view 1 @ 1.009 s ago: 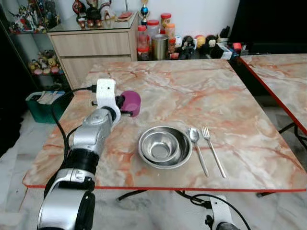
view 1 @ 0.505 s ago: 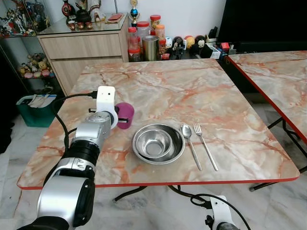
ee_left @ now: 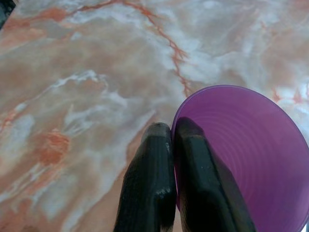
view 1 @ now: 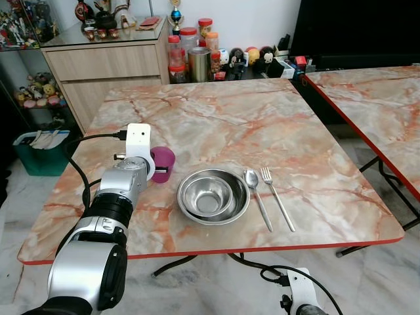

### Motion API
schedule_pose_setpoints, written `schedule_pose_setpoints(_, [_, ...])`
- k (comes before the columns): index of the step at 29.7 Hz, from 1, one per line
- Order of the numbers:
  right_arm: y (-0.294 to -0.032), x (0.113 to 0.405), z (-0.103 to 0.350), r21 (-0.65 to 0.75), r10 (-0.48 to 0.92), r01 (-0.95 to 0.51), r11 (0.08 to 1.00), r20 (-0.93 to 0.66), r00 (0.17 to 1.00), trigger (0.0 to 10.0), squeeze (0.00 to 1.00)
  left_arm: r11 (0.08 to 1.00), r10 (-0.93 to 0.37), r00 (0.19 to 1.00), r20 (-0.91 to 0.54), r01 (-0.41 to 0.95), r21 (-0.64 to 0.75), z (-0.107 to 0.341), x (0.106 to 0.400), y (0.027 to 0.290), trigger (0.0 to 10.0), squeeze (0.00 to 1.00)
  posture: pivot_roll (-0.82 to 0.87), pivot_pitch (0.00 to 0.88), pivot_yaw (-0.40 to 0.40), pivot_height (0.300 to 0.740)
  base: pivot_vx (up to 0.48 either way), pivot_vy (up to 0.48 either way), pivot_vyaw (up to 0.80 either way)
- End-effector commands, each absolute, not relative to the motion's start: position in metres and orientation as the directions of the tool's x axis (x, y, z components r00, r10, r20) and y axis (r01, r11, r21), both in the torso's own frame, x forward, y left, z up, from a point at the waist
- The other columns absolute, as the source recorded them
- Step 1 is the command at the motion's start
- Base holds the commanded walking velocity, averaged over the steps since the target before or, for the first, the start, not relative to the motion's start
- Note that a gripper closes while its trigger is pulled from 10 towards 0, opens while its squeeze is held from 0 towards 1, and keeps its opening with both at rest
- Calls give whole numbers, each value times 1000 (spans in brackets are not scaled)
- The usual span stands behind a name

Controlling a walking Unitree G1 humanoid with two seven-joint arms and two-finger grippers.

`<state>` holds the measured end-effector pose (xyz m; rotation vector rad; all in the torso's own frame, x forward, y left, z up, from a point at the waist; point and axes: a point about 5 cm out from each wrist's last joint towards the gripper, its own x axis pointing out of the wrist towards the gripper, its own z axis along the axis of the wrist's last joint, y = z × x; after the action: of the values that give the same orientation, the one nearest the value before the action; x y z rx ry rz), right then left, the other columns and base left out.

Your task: Setting the table

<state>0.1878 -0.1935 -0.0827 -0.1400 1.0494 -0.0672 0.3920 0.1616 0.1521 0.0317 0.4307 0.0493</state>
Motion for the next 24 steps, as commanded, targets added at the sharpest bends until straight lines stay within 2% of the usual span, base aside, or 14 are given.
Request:
schedule_pose_setpoints(1, [-191,190,-82,-141,-117,-11,990,-858,500,10000,0,996,89,888,-450,-74,50,143,388,170,10000,0,71,0,49,740,0,0,0])
schedule_pose_setpoints(14, [-191,188,-83,-140,-116,-12,990,-860,497,10000,0,992,123,865,-486,-117,44,133,383,179,10000,0,70,0,47,740,0,0,0])
schedule_pose_setpoints(15, [-192,188,-83,-140,-116,-12,990,-860,497,10000,0,992,124,865,-487,-118,43,133,383,179,10000,208,72,0,47,740,0,0,0])
schedule_pose_setpoints(16, [-192,188,-83,-140,-116,-12,990,-860,496,10000,0,992,126,864,-488,-121,42,133,382,180,10000,557,72,0,47,740,0,0,0])
schedule_pose_setpoints(17, [-192,188,-83,-141,-116,-12,990,-860,496,10000,0,992,126,863,-489,-122,41,133,382,180,10000,557,74,0,45,740,0,0,0])
schedule_pose_setpoints(18, [-192,188,-83,-140,-116,-12,990,-860,496,10000,0,992,127,863,-489,-124,39,133,382,180,10000,949,74,0,45,740,0,0,0])
schedule_pose_setpoints(19, [-192,188,-83,-140,-116,-12,990,-860,496,10000,0,991,128,863,-489,-125,38,133,382,181,10000,949,74,0,45,740,0,0,0])
schedule_pose_setpoints(20, [-192,188,-83,-140,-116,-12,990,-861,496,10000,0,991,128,863,-489,-126,38,134,382,181,10000,1000,75,0,44,740,0,0,0])
schedule_pose_setpoints(24, [-192,188,-83,-140,-116,-12,990,-861,495,10000,0,990,134,867,-480,-135,33,136,383,183,10000,992,77,0,44,740,0,0,0])
